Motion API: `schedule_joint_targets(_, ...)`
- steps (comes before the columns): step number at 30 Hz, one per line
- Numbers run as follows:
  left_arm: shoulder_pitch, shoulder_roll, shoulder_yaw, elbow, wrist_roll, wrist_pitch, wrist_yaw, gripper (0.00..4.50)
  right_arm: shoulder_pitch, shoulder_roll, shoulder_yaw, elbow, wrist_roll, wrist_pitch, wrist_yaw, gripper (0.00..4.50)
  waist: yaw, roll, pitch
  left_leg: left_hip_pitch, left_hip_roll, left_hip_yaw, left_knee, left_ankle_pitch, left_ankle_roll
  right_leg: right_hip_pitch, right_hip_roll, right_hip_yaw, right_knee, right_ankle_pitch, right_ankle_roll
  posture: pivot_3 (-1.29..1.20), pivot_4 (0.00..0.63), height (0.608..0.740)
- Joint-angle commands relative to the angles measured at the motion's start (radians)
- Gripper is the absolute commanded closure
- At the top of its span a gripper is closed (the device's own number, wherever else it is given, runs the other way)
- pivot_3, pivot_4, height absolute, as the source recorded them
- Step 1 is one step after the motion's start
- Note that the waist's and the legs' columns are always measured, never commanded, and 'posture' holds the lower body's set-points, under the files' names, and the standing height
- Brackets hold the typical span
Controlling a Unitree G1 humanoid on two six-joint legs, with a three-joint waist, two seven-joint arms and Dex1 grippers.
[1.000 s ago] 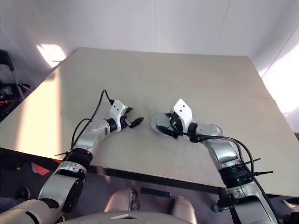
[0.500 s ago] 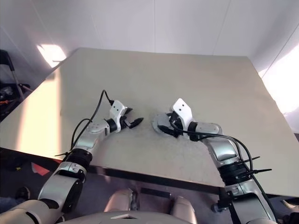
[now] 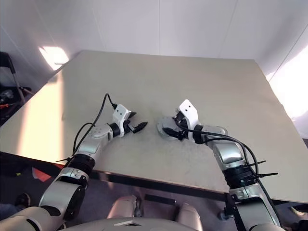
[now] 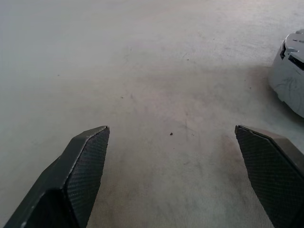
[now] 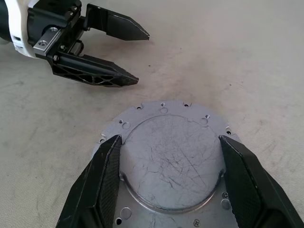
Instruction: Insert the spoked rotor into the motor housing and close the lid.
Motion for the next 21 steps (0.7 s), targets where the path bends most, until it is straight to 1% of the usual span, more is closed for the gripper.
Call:
schedule_joint_targets(1, -0.007, 0.005, 0.012, -0.036, -0.008, -0.01, 0.004, 0.0, -0.006, -0.02, 0.004, 0.018, -0.038, -0.001, -0.008, 1.39, 0.0, 0.0, 0.0, 0.001, 0.0, 0.0, 0.0, 0.0, 0.0, 0.002, 0.0, 0.0, 0.0, 0.0, 0.0, 0.0, 0.0, 0.74)
schedule_joint_targets(5, -0.005, 0.005, 0.012, -0.039, -0.007, -0.01, 0.006, 0.0, -0.012, -0.015, 0.03, 0.043, -0.087, -0.002, -0.038, 1.39, -0.001, 0.0, 0.0, 0.005, 0.0, 0.0, 0.0, 0.0, 0.0, 0.006, 0.0, 0.0, -0.003, -0.001, 0.001, 0.0, 0.0, 0.74)
schedule_joint_targets(7, -0.006, 0.006, 0.012, -0.038, -0.007, -0.01, 0.007, 0.0, -0.007, -0.014, 0.045, 0.044, -0.103, -0.006, -0.041, 1.39, -0.001, -0.001, 0.0, 0.006, 0.0, 0.0, -0.001, 0.0, 0.0, 0.006, 0.0, 0.0, -0.003, -0.002, 0.004, 0.0, 0.0, 0.74)
schedule_joint_targets(12, -0.006, 0.006, 0.012, -0.036, -0.008, -0.01, 0.008, 0.0, 0.007, -0.01, 0.052, 0.037, -0.107, -0.008, -0.042, 1.39, -0.003, -0.002, -0.001, 0.007, 0.0, 0.0, -0.001, 0.0, -0.001, 0.007, 0.0, 0.0, -0.003, -0.004, 0.006, 0.0, 0.0, 0.74)
schedule_joint_targets(18, -0.007, -0.001, 0.017, -0.04, -0.016, -0.005, 0.01, 0.0, 0.033, -0.055, 0.082, 0.058, -0.128, 0.012, -0.017, 1.39, -0.001, -0.003, -0.002, 0.008, 0.0, 0.0, -0.002, 0.0, -0.001, 0.008, 0.0, 0.0, -0.004, -0.004, 0.006, 0.0, 0.0, 0.74)
schedule_joint_targets(21, -0.01, -0.003, 0.019, -0.04, -0.02, -0.002, 0.01, 0.0, 0.035, -0.075, 0.109, 0.096, -0.146, 0.036, -0.008, 1.39, 0.0, -0.003, -0.004, 0.008, 0.0, 0.0, -0.002, 0.0, 0.0, 0.009, 0.0, 0.0, -0.005, -0.002, 0.003, 0.0, 0.0, 0.74)
